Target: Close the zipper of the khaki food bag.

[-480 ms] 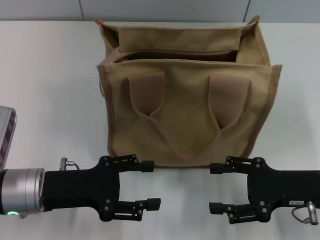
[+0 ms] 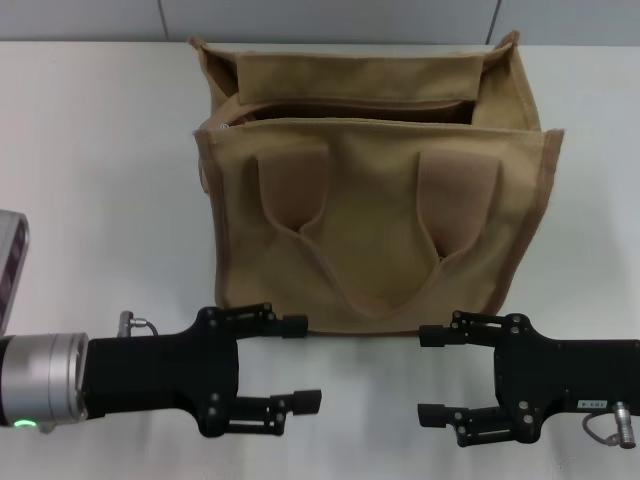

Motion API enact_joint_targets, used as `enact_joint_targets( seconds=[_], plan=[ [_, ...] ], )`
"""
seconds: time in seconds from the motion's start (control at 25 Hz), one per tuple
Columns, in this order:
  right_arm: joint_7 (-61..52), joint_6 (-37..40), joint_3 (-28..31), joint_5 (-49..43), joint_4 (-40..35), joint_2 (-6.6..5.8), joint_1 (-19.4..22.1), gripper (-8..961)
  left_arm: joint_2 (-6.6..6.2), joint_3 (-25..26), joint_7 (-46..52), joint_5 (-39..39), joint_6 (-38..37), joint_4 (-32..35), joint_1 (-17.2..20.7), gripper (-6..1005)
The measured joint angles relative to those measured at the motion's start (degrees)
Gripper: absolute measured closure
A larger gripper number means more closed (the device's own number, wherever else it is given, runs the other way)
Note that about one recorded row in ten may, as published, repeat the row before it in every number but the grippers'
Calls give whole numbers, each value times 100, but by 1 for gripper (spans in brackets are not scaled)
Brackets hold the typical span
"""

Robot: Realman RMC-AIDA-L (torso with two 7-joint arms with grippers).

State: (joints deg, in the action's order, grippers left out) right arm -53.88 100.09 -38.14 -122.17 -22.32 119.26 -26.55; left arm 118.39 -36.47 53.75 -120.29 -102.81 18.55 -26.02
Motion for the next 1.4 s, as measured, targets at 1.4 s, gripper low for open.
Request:
enact_joint_targets(
  seconds=[1.4],
  plan=[
    [70,-174,15,1,88,-19,61,138,-124,-26,-1827,3056,1246,-215,534,262]
  ],
)
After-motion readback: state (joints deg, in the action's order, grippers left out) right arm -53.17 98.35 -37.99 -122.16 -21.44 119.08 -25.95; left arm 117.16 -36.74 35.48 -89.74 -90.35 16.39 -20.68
